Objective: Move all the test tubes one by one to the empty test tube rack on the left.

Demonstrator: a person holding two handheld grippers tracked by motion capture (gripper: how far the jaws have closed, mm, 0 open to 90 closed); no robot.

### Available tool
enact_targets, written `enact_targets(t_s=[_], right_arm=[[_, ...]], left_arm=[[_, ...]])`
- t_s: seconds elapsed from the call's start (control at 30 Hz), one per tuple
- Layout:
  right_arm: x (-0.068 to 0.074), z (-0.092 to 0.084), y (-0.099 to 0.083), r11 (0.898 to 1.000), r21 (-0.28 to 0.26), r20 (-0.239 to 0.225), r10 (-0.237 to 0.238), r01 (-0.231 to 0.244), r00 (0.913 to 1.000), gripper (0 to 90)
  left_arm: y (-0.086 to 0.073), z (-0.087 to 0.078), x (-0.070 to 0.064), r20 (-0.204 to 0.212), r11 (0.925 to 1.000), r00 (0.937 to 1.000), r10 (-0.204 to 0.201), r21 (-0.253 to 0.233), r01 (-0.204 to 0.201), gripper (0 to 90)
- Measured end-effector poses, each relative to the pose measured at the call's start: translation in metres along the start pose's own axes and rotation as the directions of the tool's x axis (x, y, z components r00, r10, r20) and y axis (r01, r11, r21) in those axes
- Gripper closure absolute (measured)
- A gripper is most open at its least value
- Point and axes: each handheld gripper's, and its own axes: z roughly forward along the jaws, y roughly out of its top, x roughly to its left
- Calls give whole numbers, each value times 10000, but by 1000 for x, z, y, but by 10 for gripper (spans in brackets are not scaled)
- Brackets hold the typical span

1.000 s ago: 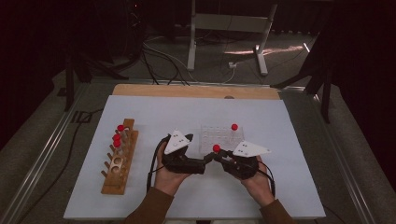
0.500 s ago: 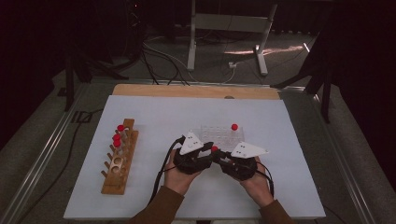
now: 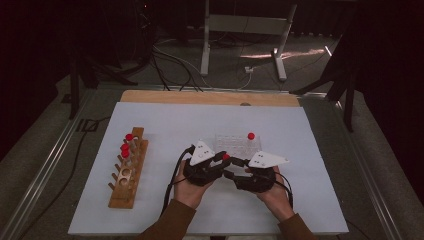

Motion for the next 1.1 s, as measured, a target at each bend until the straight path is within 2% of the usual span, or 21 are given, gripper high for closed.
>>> enact_targets(t_s=[0.13,0.33,0.4,0.6,0.9,1.1], right_arm=[[-3,0,-1,9998,1,218,213,-213,9995,230],[-10,-4,-1,9980,-218,491,596,-586,9970,88],[-12,-4,-1,9970,-288,707,744,-725,9947,31],[-18,-7,-2,9939,-402,876,1061,-1029,9905,14],[-21,-10,-2,9923,-569,1041,1159,-1104,9878,0],[-22,-12,-2,9917,-634,1100,1179,-1114,9869,0]], left_arm=[[1,-8,4,-103,10000,9999,-70,-66,70,711],[0,-23,10,-309,9997,9993,-199,-118,196,711],[0,-28,13,-364,9997,9991,-201,-155,196,711],[-1,-42,20,-508,9993,9982,-304,-227,293,711],[-4,-64,30,-731,9988,9964,-433,-272,414,711],[-7,-76,37,-856,9970,9943,-637,-482,597,711]])
